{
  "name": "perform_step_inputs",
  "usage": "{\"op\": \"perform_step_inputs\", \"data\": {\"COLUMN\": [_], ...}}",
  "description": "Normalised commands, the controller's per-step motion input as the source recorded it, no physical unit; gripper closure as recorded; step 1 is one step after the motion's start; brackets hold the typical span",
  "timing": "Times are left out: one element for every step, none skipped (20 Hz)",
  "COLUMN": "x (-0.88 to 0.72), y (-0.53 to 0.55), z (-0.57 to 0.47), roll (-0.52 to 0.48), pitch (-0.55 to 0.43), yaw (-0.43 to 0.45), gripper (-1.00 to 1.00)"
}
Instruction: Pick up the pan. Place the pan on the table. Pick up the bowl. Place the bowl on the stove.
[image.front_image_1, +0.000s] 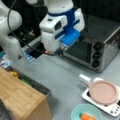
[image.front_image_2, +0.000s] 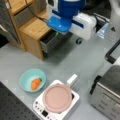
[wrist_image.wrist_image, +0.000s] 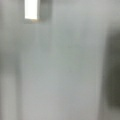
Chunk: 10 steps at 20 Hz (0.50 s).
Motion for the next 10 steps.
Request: {"op": "perform_step_inputs", "data": {"x": [0.67, 0.66, 0.65, 0.62, 0.58, 0.56, 0.51, 0.48, 0.46, 0.42], "y": [0.30, 0.35, 0.40, 0.42, 0.41, 0.39, 0.34, 0.30, 0.26, 0.21], "z": [0.09, 0.03, -0.02, -0.04, -0.05, -0.07, -0.06, -0.07, -0.09, -0.08], "roll": [-0.107, -0.102, -0.101, -0.101, -0.092, -0.080, -0.077, -0.068, -0.064, -0.065], "pitch": [0.273, 0.252, 0.255, 0.252, 0.269, 0.272, 0.266, 0.230, 0.203, 0.188], "yaw": [-0.074, -0.106, -0.123, -0.126, -0.136, -0.132, -0.121, -0.121, -0.119, -0.105], "gripper": [-1.00, -1.00, -1.00, -1.00, -1.00, -1.00, -1.00, -1.00, -1.00, -1.00]}}
